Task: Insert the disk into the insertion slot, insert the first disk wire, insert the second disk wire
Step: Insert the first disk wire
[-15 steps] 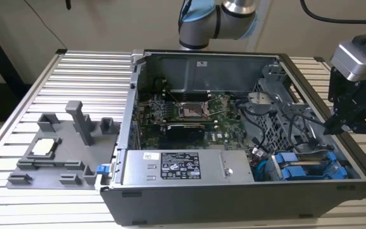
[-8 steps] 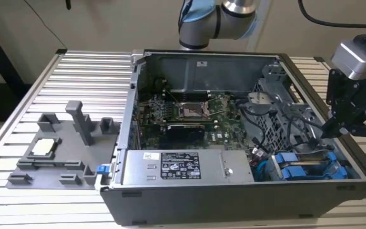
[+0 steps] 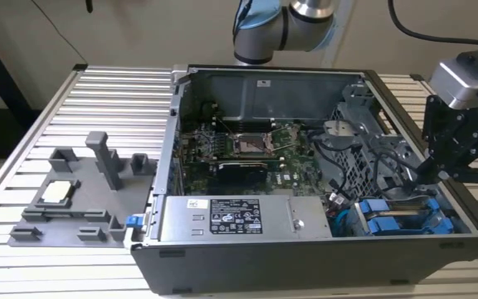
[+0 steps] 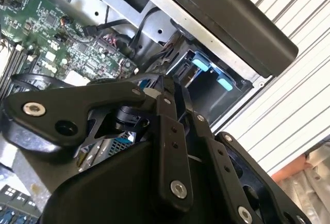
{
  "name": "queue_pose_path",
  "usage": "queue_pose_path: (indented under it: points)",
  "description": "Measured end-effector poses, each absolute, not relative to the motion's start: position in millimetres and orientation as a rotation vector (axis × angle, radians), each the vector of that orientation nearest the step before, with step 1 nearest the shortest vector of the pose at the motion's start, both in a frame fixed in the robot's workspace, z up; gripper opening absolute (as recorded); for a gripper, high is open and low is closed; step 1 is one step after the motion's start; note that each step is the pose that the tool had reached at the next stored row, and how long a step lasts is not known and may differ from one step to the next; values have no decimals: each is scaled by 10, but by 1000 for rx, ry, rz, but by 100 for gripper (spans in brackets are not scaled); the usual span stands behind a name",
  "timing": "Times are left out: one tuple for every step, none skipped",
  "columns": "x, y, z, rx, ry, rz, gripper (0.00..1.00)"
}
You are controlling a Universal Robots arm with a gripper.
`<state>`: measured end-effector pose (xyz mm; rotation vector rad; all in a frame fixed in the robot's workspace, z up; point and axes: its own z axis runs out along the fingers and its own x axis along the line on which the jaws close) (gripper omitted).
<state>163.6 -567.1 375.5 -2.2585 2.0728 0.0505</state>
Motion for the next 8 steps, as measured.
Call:
queue_pose_path:
  points:
    - [1637,-5671,3741,-2242,2090,50,19]
    - [1637,-5671,3727,-2225,2106,51,19]
    - [1637,-5671,3716,-2209,2121,50,19]
    - [1637,-5671,3706,-2197,2134,50,19]
    - [1637,-5671,3696,-2189,2141,50,19]
    - [1637,-5673,3683,-2184,2146,50,19]
    - [1638,-5675,3668,-2179,2151,50,19]
    - [1638,-5677,3652,-2176,2154,50,19]
